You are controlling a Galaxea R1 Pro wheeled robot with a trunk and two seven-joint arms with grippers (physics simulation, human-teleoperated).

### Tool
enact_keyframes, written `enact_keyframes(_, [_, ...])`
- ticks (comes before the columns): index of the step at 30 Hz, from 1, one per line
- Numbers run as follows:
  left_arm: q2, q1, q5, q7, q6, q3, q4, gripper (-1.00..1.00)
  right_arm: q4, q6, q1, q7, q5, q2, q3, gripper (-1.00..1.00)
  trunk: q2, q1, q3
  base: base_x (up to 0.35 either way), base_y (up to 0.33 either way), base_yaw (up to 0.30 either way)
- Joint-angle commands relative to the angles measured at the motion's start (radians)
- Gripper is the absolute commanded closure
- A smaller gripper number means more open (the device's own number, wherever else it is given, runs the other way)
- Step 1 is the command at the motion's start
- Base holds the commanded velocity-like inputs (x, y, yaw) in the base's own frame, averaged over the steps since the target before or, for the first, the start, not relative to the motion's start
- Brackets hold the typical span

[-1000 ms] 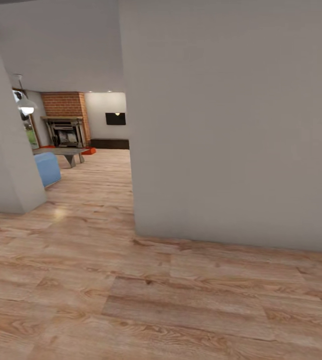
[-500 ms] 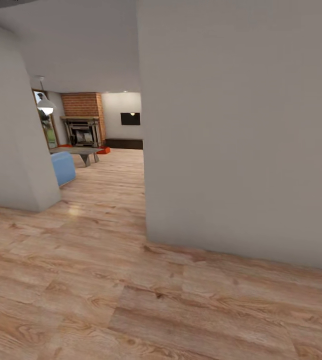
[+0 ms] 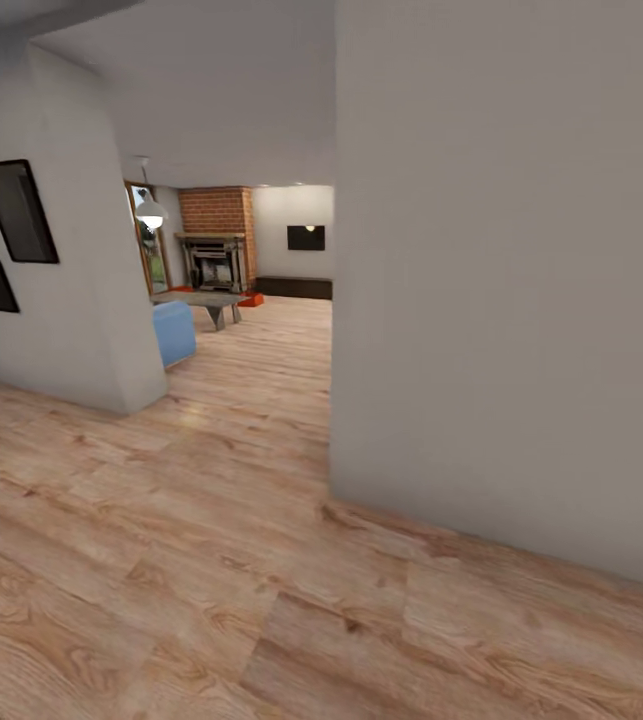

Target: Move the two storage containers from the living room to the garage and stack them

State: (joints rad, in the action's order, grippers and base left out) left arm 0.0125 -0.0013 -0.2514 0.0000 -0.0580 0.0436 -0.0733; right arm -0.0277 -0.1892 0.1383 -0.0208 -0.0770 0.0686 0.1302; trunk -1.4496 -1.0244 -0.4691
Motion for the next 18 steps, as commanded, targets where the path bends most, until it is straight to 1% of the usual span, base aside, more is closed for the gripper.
enact_keyframes(1, [0.000, 0.000, -0.002, 0.000, -0.002, 0.004, 0.000, -1.00, -0.003, -0.006, 0.001, -0.002, -0.008, 0.000, 0.007, -1.00, 0.000, -0.001, -0.001, 0.321, 0.000, 0.273])
enact_keyframes(18, [0.000, 0.000, -0.003, 0.000, -0.001, 0.004, 0.000, -1.00, -0.003, -0.005, 0.001, -0.002, -0.009, 0.002, 0.005, -1.00, 0.000, -0.001, -0.001, 0.321, 0.000, 0.273])
